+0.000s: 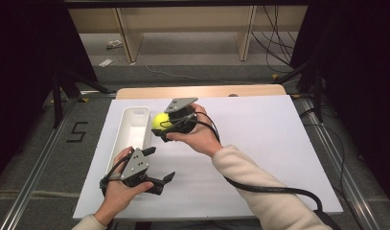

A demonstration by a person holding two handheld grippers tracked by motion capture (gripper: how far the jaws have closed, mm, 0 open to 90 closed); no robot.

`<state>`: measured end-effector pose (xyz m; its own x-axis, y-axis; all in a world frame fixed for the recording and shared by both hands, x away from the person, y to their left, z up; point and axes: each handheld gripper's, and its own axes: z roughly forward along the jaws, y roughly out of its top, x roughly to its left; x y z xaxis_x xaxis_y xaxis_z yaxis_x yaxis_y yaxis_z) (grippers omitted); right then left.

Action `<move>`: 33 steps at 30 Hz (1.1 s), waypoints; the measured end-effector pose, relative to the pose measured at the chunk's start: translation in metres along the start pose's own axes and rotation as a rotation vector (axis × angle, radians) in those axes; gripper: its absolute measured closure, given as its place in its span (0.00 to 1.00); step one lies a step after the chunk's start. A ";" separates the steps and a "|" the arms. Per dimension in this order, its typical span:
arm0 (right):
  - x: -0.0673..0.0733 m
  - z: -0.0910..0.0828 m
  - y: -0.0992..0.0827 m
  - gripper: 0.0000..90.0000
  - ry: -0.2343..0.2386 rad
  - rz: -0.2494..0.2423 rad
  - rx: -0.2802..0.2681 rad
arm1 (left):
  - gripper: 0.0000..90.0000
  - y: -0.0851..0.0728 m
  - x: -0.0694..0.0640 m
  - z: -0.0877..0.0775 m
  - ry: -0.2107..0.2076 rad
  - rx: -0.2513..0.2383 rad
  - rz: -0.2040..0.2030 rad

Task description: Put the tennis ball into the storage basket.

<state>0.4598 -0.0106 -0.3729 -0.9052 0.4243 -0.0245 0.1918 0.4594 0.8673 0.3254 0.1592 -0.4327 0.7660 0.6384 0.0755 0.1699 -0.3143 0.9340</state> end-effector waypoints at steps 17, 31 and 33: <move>0.005 0.007 0.007 0.29 0.013 -0.007 0.003 | 0.00 0.000 0.000 0.000 0.000 0.000 0.001; 0.006 0.010 0.010 0.29 0.016 -0.012 0.004 | 0.00 0.000 0.000 0.000 0.000 -0.001 0.001; 0.006 0.011 0.010 0.29 0.019 -0.012 0.003 | 0.00 0.000 0.000 0.000 -0.001 -0.001 0.001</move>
<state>0.4600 0.0052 -0.3697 -0.9145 0.4038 -0.0254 0.1821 0.4668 0.8654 0.3255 0.1591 -0.4327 0.7667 0.6375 0.0766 0.1683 -0.3147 0.9341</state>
